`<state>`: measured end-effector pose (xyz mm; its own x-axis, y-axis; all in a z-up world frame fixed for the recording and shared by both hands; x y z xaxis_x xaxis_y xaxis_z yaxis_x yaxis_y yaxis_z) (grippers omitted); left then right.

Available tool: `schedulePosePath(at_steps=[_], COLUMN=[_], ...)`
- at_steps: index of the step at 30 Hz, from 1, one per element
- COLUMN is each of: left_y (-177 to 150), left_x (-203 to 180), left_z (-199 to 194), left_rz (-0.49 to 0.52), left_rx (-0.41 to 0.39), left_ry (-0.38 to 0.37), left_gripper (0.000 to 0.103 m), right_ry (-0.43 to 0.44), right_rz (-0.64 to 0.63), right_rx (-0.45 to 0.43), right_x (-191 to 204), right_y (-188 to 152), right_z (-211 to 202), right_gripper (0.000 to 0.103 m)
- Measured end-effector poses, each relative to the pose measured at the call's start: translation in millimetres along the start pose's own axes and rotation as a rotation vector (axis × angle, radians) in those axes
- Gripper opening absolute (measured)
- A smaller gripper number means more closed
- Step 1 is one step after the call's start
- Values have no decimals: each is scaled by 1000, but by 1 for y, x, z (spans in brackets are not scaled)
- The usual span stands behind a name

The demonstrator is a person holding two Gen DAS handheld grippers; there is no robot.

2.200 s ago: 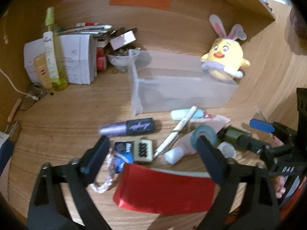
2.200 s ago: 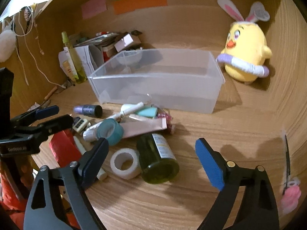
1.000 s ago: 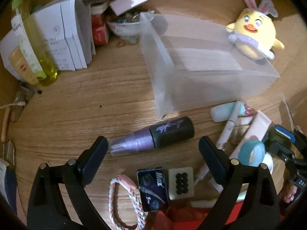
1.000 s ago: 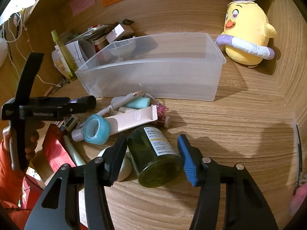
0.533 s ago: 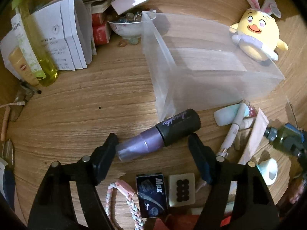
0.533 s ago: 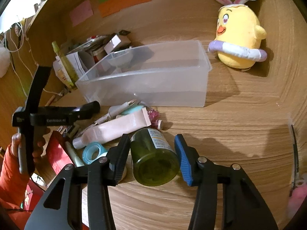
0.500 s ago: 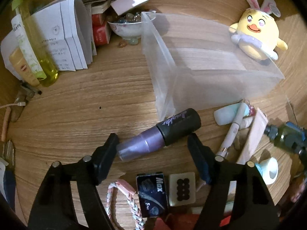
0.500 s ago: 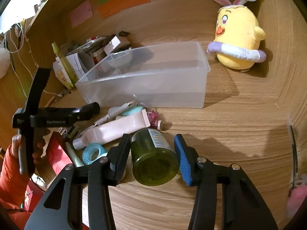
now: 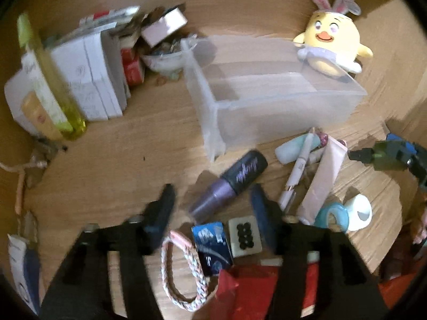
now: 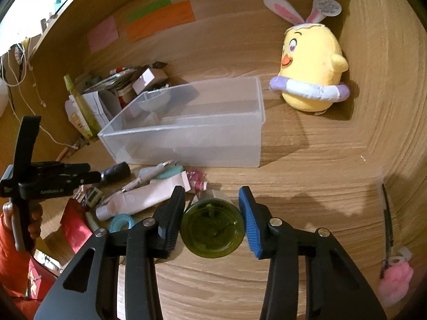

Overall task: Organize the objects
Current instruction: 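Close right tool on green jar while left tool grasps the allnighter spray bottle, then lift and carry green jar with right tool while left tool carries spray bottle over bin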

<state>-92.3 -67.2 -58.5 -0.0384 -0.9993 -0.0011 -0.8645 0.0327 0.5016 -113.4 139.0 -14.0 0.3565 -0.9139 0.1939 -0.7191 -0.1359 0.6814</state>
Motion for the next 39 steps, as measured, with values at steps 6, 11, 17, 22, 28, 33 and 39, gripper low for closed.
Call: schedulePosePath(at_steps=[6, 11, 17, 22, 28, 33, 39], left_y=[12, 13, 10, 7, 10, 10, 17], left_x=[-16, -20, -17, -15, -9, -2, -2], left_z=[22, 37, 33, 23, 4, -12, -29], left_rz=[83, 107, 122, 132, 115, 105, 88], left_rx=[35, 68, 47, 14, -39, -74, -127], left_ry=[-22, -63, -97, -92, -93, -104, -120], left_gripper=[73, 49, 32, 27, 25, 25, 25], right_ry=[-18, -35, -25, -30, -35, -26, -15], right_rz=[-1, -17, -20, -31, -49, -62, -79], right_rx=[-32, -74, -93, -99, -142, -180, -208], right_x=[0, 5, 12, 20, 29, 36, 44], right_y=[9, 23, 35, 43, 59, 75, 93], right_z=[-6, -11, -10, -8, -16, -22, -22], right_gripper=[38, 38, 38, 38, 38, 38, 38])
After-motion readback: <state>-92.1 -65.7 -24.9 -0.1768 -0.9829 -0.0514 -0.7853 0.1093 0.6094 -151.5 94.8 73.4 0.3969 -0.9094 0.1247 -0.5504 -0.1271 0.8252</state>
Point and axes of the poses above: each gripper's, at about its wrist camera, not at the fingertips, and z roughly the way its jaws point, x to its left, y to its top, the point moved 2 cm from there along z, roughly the way its jaws point, and after that the axes turned 6 degrees about x, right-handed, at the moved point
